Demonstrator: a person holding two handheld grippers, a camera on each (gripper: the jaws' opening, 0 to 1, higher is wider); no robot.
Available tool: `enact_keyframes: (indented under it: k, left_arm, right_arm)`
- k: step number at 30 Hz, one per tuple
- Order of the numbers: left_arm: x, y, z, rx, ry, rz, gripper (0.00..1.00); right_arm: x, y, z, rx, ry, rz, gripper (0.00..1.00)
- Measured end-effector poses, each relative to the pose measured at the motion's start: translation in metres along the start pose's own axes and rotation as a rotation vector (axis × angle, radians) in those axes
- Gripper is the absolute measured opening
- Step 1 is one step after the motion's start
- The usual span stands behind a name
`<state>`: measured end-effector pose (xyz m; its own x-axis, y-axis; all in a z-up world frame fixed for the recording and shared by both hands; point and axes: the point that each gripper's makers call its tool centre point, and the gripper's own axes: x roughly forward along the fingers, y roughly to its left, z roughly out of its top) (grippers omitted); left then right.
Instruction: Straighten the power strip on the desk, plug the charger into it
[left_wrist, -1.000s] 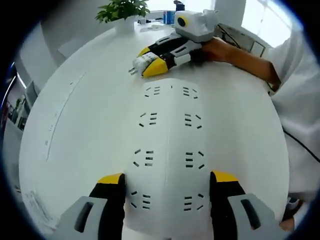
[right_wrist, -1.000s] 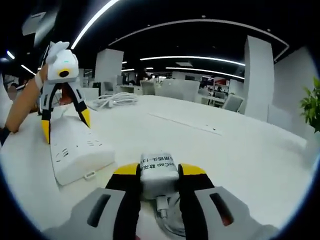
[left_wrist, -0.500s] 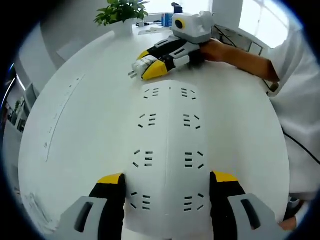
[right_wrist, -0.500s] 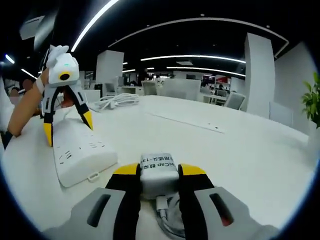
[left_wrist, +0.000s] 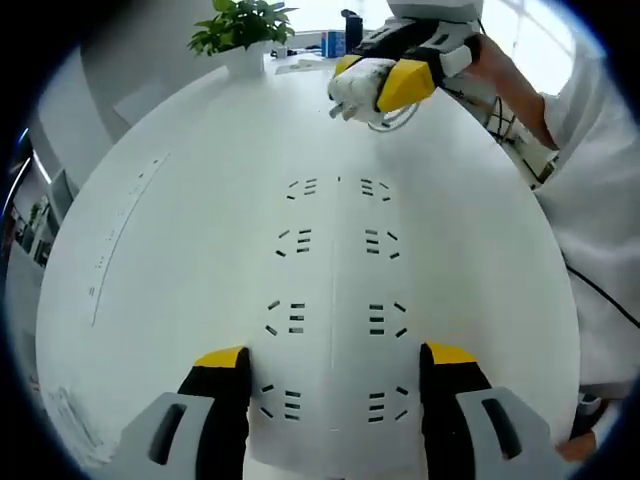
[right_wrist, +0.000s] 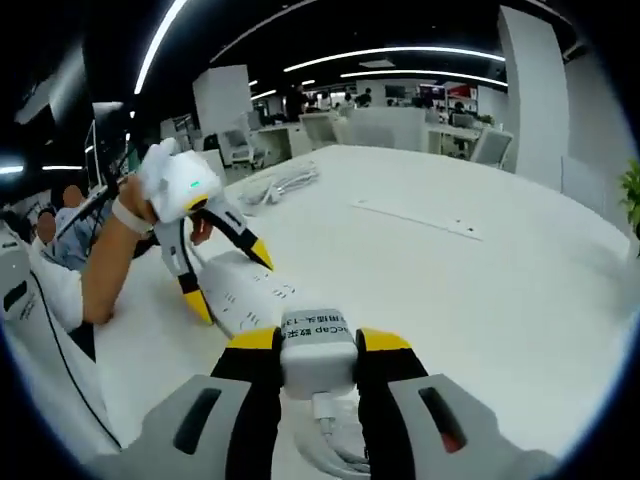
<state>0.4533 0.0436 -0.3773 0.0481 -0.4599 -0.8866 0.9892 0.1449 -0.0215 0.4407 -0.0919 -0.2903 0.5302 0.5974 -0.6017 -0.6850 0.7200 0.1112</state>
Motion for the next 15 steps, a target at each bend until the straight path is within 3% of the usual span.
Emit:
enact_keyframes:
  k: [5,7,12,15]
  left_arm:
    - [0.000,-0.002,0.001,0.001,0.002,0.001,0.70]
    - [0.000,-0.002,0.001,0.001,0.002,0.001,0.70]
    - [0.000,-0.003,0.001,0.004,0.002,-0.001,0.70]
    - [-0.001,-0.002,0.001,0.003,0.000,0.000,0.70]
  right_arm:
    - [0.012,0.013,-0.019,0.055,0.120,-0.002,0.28]
    - [0.018,0.012,-0.022,0.026,0.145,-0.025,0.28]
    - [0.029,0.010,-0.027,0.088,0.173,-0.031,0.28]
    - [0.028,0.003,-0.031,0.094,0.190,-0.080,0.28]
